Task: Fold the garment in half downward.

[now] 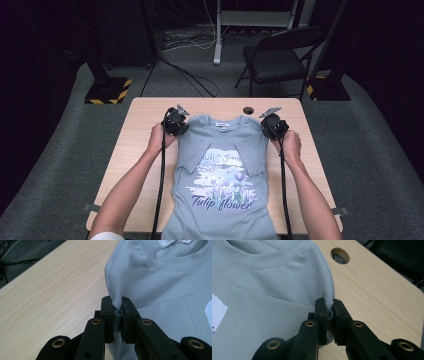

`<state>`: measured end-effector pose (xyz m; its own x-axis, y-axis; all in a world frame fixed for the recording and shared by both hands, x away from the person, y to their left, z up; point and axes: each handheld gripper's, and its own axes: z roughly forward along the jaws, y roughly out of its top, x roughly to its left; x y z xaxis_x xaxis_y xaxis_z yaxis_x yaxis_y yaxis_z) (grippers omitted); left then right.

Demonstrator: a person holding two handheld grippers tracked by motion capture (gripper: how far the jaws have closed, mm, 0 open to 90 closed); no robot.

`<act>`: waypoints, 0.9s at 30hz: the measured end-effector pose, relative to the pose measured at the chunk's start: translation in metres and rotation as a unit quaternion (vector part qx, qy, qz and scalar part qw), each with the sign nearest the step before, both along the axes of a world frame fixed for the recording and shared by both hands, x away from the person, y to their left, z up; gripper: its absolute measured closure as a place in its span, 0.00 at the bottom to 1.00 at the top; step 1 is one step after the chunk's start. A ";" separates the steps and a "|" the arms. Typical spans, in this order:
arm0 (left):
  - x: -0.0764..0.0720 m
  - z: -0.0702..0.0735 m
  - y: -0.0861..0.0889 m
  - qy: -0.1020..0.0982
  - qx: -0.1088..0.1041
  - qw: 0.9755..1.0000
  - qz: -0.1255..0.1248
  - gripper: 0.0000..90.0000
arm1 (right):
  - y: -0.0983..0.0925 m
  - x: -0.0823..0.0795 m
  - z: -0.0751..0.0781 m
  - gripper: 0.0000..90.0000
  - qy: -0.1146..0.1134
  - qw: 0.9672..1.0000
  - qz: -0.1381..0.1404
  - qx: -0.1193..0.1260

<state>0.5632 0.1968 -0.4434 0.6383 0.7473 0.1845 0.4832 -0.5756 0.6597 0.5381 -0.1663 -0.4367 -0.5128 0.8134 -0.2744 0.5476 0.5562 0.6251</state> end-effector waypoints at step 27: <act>-0.061 0.067 0.029 -0.094 -0.102 0.990 -0.030 0.91 | -0.009 -0.078 0.064 0.94 -0.137 0.988 0.037 0.055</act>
<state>0.5027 0.2261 -0.3765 0.6514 0.7431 0.1535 0.3097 -0.4450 0.8403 0.4597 -0.1753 -0.3730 -0.4915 0.8091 -0.3222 0.3101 0.5083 0.8034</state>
